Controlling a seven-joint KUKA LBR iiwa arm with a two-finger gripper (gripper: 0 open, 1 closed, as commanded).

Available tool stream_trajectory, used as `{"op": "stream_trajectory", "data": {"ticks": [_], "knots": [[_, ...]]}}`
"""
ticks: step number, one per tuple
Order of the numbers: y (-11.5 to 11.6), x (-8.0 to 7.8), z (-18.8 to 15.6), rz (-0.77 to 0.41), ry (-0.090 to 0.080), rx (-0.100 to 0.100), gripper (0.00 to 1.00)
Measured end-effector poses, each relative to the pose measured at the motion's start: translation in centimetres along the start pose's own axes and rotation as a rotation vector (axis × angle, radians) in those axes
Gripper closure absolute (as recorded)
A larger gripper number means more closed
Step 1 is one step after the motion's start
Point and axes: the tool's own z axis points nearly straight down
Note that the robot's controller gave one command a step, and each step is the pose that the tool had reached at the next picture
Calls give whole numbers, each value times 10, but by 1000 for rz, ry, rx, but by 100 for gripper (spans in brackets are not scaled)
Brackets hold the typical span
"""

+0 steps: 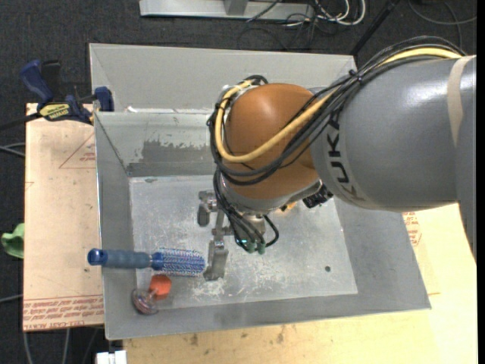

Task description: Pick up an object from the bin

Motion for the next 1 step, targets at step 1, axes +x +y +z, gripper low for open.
{"op": "stream_trajectory", "data": {"ticks": [1], "knots": [[23,-15,148,7,-1,0,0]]}}
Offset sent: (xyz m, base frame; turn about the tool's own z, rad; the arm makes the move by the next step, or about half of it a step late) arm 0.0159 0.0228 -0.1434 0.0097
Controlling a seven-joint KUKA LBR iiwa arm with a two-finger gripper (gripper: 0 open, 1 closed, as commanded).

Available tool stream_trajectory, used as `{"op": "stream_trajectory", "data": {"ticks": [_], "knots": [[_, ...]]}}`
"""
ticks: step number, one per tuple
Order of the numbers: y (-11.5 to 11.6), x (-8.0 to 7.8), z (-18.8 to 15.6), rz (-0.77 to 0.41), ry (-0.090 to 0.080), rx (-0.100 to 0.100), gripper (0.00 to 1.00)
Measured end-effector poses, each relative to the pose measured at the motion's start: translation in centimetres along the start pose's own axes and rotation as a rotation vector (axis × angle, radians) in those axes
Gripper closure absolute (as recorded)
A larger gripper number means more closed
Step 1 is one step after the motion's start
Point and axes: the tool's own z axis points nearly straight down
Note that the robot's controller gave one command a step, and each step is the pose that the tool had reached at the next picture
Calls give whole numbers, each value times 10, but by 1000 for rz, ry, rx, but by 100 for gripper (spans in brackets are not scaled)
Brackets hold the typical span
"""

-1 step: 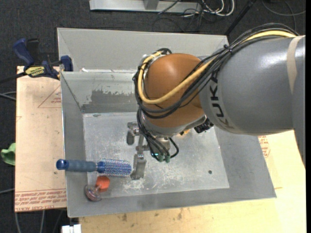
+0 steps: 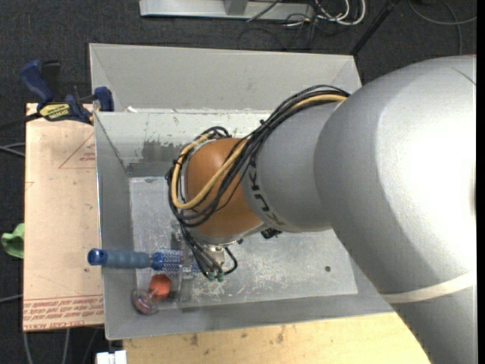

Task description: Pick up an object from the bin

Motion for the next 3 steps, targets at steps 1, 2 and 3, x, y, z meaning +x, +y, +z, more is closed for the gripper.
{"op": "stream_trajectory", "data": {"ticks": [1,2,3], "knots": [[-1,-2,-4,3,-5,-1,100],[-15,-32,-133,-18,-15,-2,100],[-43,-1,-216,-200,-13,0,100]]}}
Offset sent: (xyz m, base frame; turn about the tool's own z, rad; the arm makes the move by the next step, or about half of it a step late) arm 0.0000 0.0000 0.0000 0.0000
